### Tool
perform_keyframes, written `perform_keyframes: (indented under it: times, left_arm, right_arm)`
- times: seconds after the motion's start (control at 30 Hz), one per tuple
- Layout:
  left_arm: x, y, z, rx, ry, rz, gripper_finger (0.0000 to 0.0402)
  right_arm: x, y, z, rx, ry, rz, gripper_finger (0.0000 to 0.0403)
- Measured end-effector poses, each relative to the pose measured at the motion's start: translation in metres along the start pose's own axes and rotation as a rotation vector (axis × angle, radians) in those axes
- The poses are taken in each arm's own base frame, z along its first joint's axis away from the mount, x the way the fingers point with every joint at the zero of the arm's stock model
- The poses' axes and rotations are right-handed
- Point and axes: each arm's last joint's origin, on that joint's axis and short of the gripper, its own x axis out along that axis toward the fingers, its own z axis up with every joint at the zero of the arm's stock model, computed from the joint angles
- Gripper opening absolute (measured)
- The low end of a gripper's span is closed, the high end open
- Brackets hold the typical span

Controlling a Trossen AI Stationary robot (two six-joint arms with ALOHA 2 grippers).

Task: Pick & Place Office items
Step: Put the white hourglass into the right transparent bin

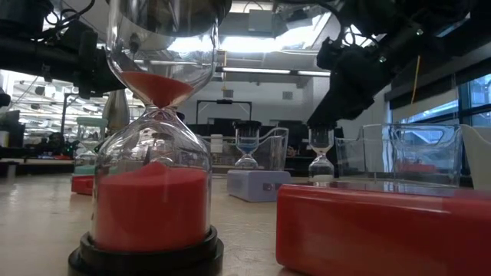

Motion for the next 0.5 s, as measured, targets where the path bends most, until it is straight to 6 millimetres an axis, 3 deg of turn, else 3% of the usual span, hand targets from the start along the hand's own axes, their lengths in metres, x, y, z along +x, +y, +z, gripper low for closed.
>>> perform_keyframes:
  times: [0.5]
  left_arm:
    - [0.0,0.0,0.0,0.0,0.0,0.001,0.0169]
  right_arm:
    - [0.0013,-0.0011,-0.0077,0.093,0.028,0.012,0.0362]
